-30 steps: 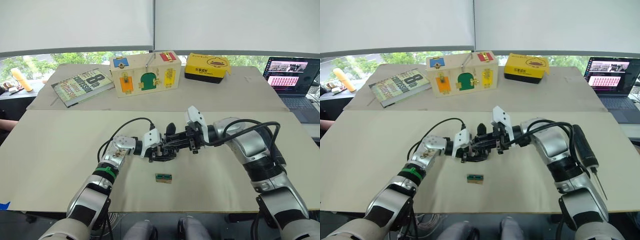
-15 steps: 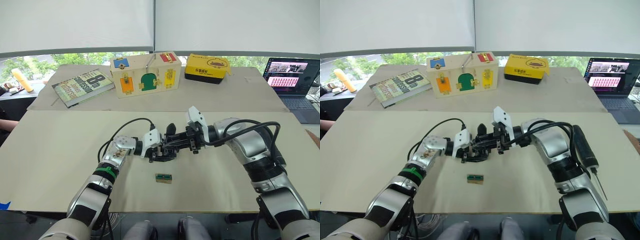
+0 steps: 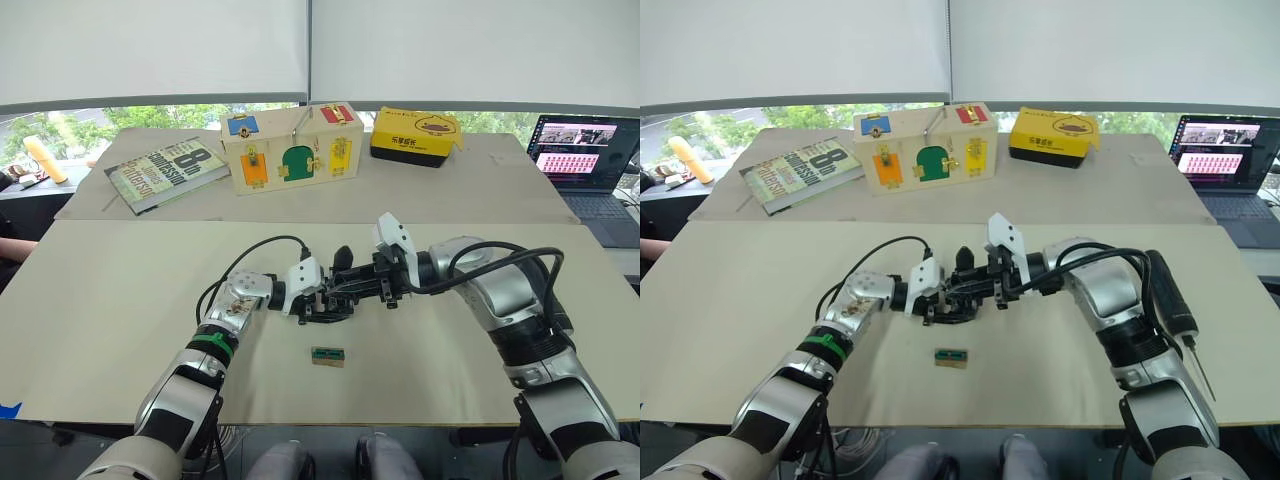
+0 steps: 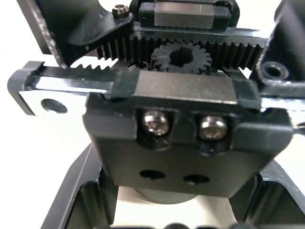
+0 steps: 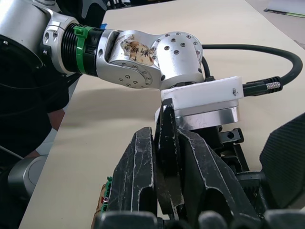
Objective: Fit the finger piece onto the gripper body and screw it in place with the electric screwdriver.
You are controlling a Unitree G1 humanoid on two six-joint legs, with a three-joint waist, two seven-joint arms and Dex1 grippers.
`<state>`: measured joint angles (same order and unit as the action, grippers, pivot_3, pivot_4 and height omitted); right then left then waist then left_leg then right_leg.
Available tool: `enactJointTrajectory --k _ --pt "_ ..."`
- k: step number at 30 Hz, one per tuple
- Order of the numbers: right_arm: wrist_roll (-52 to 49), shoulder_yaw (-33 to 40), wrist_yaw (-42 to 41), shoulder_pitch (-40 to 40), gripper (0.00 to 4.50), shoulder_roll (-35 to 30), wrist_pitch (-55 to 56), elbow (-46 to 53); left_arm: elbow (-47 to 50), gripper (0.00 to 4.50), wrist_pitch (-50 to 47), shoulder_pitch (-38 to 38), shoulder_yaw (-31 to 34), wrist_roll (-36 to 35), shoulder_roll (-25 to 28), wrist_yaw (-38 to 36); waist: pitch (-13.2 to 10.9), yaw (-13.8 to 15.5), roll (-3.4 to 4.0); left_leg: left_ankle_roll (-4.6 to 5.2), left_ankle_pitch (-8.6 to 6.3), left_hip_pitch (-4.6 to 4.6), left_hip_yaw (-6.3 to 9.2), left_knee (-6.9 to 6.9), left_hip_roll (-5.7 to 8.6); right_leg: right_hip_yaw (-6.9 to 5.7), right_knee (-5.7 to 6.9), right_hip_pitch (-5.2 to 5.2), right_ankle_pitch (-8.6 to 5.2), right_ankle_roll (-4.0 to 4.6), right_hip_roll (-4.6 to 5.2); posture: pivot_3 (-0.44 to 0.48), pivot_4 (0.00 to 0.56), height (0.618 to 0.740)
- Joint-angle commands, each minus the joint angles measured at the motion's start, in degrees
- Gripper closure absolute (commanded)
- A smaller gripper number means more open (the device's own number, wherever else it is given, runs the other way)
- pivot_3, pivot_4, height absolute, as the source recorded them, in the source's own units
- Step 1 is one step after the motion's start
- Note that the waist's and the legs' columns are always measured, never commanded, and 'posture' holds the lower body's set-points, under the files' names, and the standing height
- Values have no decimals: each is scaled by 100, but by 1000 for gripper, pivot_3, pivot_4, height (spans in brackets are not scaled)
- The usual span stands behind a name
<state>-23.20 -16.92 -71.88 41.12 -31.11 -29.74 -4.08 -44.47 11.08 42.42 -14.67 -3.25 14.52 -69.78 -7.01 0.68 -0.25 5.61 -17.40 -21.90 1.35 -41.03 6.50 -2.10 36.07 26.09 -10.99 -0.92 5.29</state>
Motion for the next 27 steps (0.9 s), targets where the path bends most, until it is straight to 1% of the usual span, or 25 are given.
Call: enactJointTrajectory --k 1,6,7,9,10,11,12,13,14,27 --pt "447 -220 185 -202 4191 -225 -287 -160 249 2139 233 305 101 -135 -64 -167 0 2 0 0 0 -3 0 0 1 0 0 2 0 0 0 0 150 740" --pt "298 -122 256 -221 4191 -184 -442 -75 212 2139 250 326 107 -132 -86 -166 0 6 0 0 0 -10 0 -2 1 -3 -4 4 0 0 1 0 150 740" --pt "192 -45 258 -213 3081 -158 -494 -23 205 2139 254 328 106 -130 -88 -167 -1 13 -1 0 0 -10 0 -2 1 -3 -4 4 0 0 1 0 150 740" --pt "30 116 241 -205 2490 -133 -476 190 191 2139 267 324 111 -123 -88 -179 -9 11 1 0 0 -22 3 -6 1 -7 -6 10 0 0 2 0 150 740" --pt "-35 168 175 -205 2059 -181 -482 343 183 2139 276 320 115 -120 -85 -186 -11 -6 5 1 1 -35 2 -9 4 -4 -6 22 0 0 2 0 150 740" --pt "-84 206 128 -207 1823 -229 -509 463 171 2139 287 317 119 -115 -84 -193 -12 -9 5 1 1 -42 1 -11 8 -2 -1 32 0 -1 3 0 150 740" --pt "-127 243 117 -204 1364 -278 -577 567 161 2139 296 314 121 -111 -83 -199 -12 -6 5 1 1 -42 2 -15 6 -7 0 32 0 -1 2 0 150 740" --pt "-168 286 135 -194 1000 -320 -649 645 145 2139 313 311 121 -104 -83 -202 -13 -3 6 1 1 -42 3 -12 7 -10 -3 32 0 -1 2 0 150 740" --pt "-186 324 164 -188 727 -358 -706 702 130 2139 326 308 123 -99 -85 -205 -14 -4 6 1 1 -43 4 -12 7 -11 -4 31 0 -1 3 0 150 740" --pt "-305 900 224 -510 689 -1013 -858 1225 24 2139 387 261 121 -74 -141 -193 -18 4 4 1 0 -45 4 -13 7 -9 -11 28 0 -1 3 0 150 740"
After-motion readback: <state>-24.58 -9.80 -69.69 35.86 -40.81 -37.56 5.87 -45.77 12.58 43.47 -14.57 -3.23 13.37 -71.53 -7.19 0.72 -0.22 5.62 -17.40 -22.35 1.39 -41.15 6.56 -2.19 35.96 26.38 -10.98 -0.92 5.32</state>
